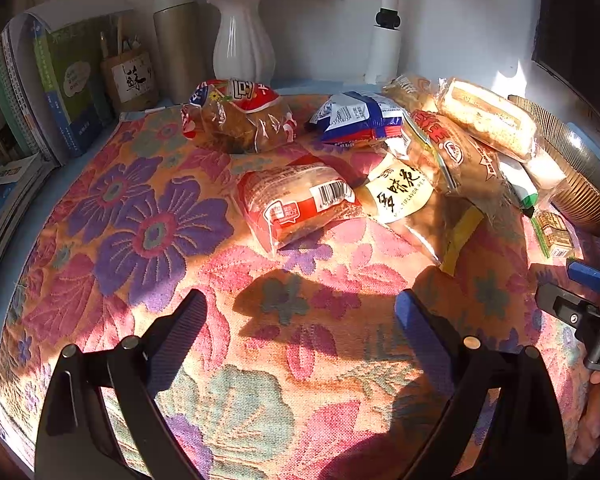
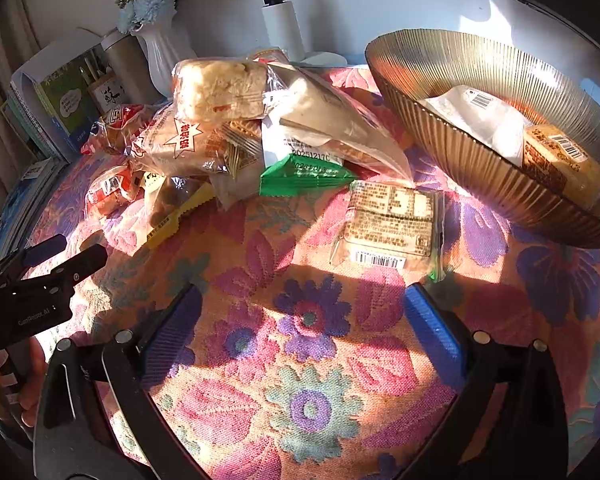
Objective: Organize snacks
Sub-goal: 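Move both tools back toward the remaining snacks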
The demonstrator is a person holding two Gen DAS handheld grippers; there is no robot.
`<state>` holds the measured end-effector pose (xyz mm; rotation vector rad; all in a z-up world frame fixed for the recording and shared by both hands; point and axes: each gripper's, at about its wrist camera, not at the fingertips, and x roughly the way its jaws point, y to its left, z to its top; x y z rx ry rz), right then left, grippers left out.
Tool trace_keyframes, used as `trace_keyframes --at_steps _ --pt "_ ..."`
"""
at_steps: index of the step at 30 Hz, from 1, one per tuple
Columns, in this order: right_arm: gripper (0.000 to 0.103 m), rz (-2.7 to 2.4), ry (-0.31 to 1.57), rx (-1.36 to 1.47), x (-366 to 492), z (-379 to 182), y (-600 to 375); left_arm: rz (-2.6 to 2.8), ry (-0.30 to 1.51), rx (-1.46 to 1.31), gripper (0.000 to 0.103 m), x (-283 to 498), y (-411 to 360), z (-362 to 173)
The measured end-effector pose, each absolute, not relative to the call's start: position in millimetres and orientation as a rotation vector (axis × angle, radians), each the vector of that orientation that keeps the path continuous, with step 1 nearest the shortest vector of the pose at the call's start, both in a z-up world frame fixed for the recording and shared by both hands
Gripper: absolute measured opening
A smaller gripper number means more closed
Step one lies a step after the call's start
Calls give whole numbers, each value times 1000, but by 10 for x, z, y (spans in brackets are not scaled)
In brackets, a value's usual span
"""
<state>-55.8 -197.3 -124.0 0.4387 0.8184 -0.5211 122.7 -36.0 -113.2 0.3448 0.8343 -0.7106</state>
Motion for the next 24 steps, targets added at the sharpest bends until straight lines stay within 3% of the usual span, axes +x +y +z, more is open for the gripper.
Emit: trace_keyframes --at_steps 18,24 --pt "100 -554 834 441 -620 -1218 -1982 -831 906 264 94 1429 -203 -1018" --pt "100 -605 795 498 -896 -1115 -2148 -912 899 473 95 1818 -320 -945"
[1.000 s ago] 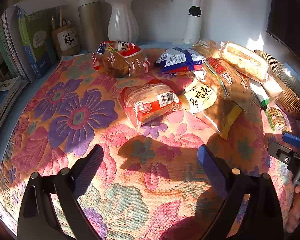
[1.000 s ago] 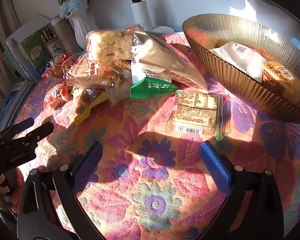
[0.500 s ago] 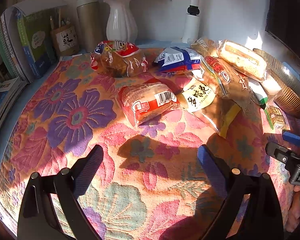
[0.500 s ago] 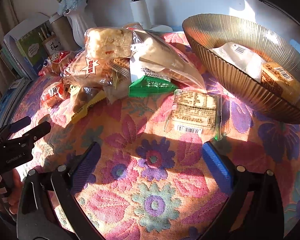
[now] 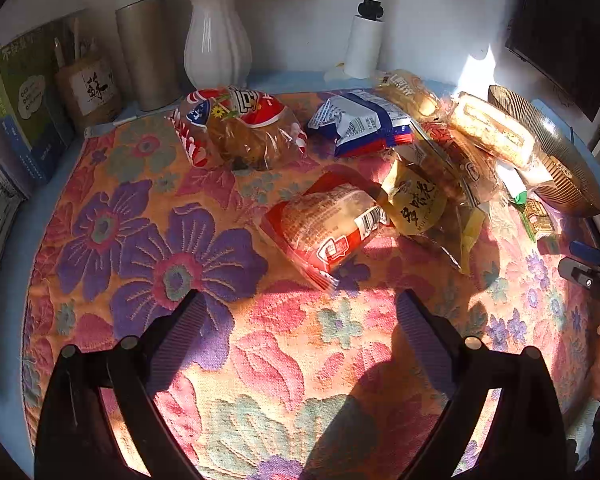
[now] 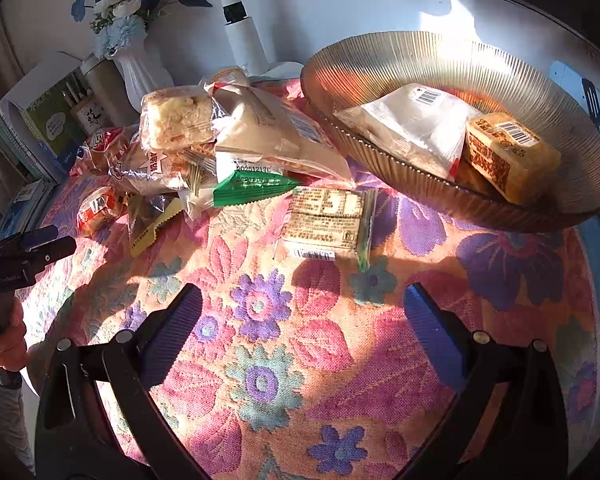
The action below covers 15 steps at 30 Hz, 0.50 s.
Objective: Organize snacks
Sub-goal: 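Move both tools back toward the remaining snacks, then grasp the orange-wrapped bread with the left tool while the right tool grasps the clear biscuit pack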
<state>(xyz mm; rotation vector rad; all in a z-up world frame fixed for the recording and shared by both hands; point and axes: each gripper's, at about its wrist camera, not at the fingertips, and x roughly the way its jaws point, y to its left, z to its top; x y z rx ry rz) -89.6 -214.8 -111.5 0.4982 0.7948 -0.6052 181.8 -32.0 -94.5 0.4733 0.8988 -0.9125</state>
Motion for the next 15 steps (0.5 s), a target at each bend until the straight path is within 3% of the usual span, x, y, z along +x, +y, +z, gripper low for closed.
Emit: trace_keyframes --at_steps 8,15 --pt "100 -699 790 618 -948 -1169 -2515 -1027 856 613 94 2061 -902 -966" --pt "100 -738 841 593 -618 -1221 -2566 -1105 878 601 78 1973 -1085 -1057"
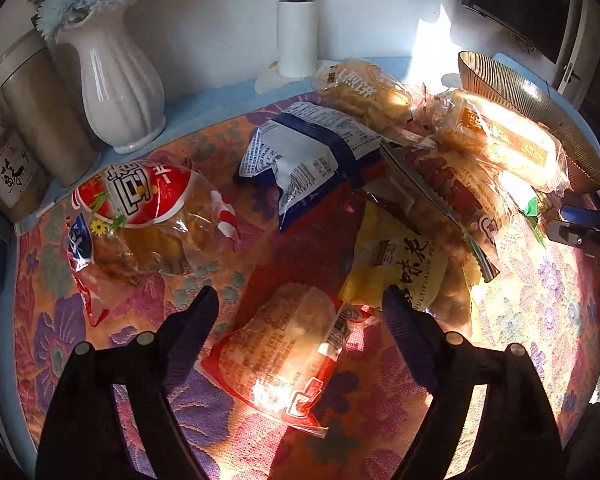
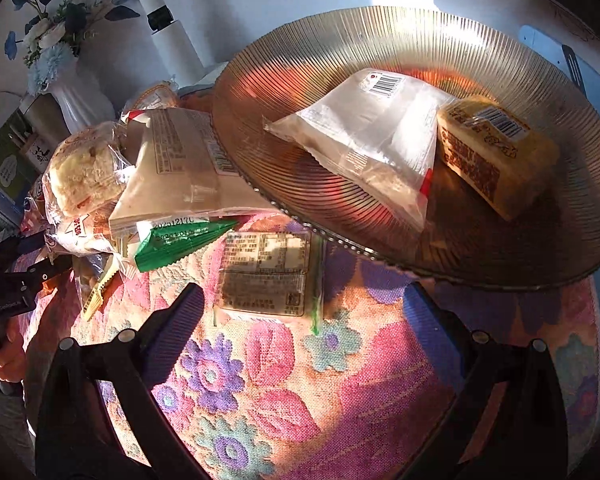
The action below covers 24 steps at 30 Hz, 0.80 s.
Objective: Organize snacks
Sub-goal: 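Grasp the orange-wrapped bread with the left tool while the right tool grasps the clear biscuit pack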
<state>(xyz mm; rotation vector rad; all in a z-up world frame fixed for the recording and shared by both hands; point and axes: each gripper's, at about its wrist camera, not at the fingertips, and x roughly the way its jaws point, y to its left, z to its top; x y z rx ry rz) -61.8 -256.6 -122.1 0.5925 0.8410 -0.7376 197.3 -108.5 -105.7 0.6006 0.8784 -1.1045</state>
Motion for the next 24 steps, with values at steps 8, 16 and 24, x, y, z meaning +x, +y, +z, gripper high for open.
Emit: trace_keyframes --at_steps 8,16,24 --pt "69 -819 888 443 -312 -1225 -2464 -1113 896 574 74 1880 -970 -1056" --pt "51 -692 903 402 -458 -1164 -2147 -1094 960 499 72 1632 -664 -1030" --pt "54 -590 968 281 -809 -1171 -1689 -1009 1010 375 88 1243 -243 -949"
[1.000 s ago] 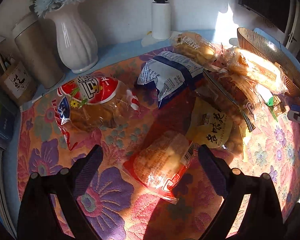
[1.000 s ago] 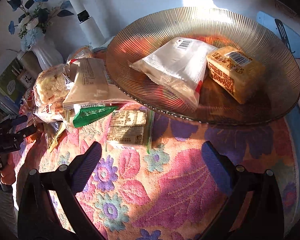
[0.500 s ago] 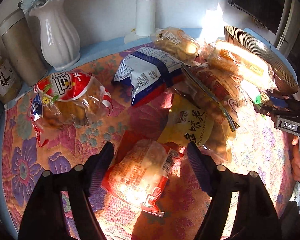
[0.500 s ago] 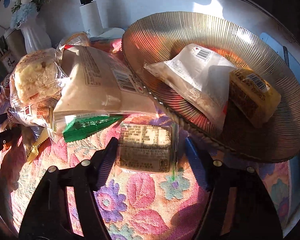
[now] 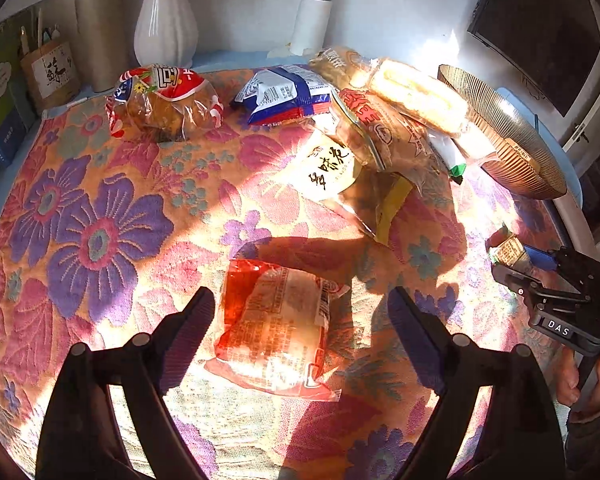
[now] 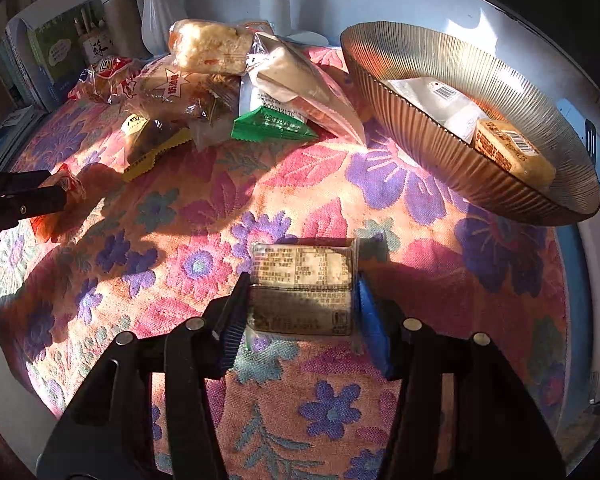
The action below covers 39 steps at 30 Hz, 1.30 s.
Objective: Organize snacks
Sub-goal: 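Grasp the orange-wrapped bread with the left tool while the right tool grasps the clear biscuit pack, then lower both snacks into the amber bowl and open both tools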
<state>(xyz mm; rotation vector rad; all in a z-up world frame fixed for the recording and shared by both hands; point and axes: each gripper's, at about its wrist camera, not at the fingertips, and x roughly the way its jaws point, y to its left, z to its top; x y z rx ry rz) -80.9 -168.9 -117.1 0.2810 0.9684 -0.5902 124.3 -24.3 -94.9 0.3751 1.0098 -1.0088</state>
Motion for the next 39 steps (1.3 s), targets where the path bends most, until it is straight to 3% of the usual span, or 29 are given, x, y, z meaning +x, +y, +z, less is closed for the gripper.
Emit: trace_keyframes --at_steps 7,10,11,15,19,21,24,30,39 --pt "61 -576 977 301 -1042 -1181 -1680 -954 974 463 92 1327 -94 -962" --pt "79 -578 966 333 -1084 -1153 -1716 -998 999 506 91 1325 -206 -1071" --pt "79 -577 962 339 -1084 -1145 -1722 -1014 1007 518 87 1306 -265 -1116" --pt "80 -579 961 333 -1088 -1126 -1716 -967 948 586 52 1177 -364 -1138" --pt "80 -572 967 354 -1042 -1185 -1691 -973 931 534 48 1084 -318 -1002" --pt "75 -602 973 308 -995 -1208 -1639 -977 910 526 48 1030 -327 -919" --pt "51 -592 959 265 -950 -1168 -1547 -1003 895 484 48 946 -370 -764" --pt "50 -670 872 98 -1017 -819 -1408 -1084 823 454 48 728 -600 -447" --pt "51 -815 643 262 -1485 -19 -2512 -1266 724 450 48 409 -1673 68"
